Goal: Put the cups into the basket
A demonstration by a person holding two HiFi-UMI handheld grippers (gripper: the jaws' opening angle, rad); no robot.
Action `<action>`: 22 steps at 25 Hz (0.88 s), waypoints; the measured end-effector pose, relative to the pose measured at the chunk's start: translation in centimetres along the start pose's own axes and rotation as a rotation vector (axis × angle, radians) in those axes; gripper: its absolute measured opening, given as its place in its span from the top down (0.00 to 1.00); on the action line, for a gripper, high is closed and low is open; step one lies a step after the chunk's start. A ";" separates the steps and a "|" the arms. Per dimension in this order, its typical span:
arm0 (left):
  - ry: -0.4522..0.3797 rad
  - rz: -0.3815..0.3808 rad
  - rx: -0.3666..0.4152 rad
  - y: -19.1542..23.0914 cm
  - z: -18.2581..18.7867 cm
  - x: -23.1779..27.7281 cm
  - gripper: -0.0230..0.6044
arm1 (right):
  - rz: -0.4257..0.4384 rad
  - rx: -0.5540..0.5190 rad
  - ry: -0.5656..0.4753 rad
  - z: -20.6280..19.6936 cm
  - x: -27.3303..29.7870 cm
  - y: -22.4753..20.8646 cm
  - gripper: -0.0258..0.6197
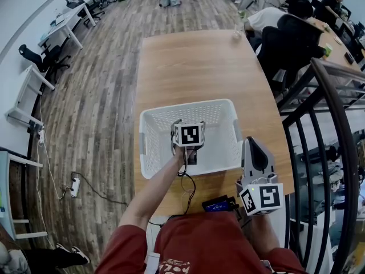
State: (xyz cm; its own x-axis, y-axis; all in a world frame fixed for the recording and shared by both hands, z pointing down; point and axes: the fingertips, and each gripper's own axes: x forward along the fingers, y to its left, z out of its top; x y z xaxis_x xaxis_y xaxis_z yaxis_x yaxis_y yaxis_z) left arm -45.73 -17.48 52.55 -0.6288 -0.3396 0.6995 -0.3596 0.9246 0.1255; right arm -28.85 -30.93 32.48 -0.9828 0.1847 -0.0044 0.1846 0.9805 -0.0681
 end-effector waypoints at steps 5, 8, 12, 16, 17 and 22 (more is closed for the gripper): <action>-0.011 0.006 0.000 0.1 0.2 -0.2 0.37 | 0.004 -0.008 -0.004 -0.1 -0.1 -0.1 0.94; 0.005 0.010 0.018 0.3 0.1 -0.3 0.37 | 0.006 -0.008 -0.004 0.0 -0.2 -0.1 0.94; -0.001 0.007 0.031 0.7 0.6 -0.5 0.37 | 0.008 -0.010 -0.008 0.2 -0.3 0.1 0.94; -0.011 -0.005 0.032 0.8 1.0 -1.0 0.37 | 0.020 -0.014 -0.014 0.4 -0.1 0.3 0.94; -0.016 -0.007 0.030 0.7 1.1 -1.2 0.37 | 0.021 -0.014 -0.015 0.5 -0.1 0.4 0.94; -0.067 0.002 0.034 0.6 2.2 -2.3 0.37 | 0.024 -0.014 -0.017 0.4 -0.1 0.5 0.94</action>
State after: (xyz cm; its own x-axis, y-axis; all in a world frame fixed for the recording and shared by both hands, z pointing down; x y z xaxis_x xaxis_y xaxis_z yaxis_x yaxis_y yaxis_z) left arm -45.99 -16.55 49.43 -0.6737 -0.3496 0.6511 -0.3812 0.9192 0.0992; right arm -28.70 -30.53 32.01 -0.9781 0.2070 -0.0231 0.2080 0.9767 -0.0536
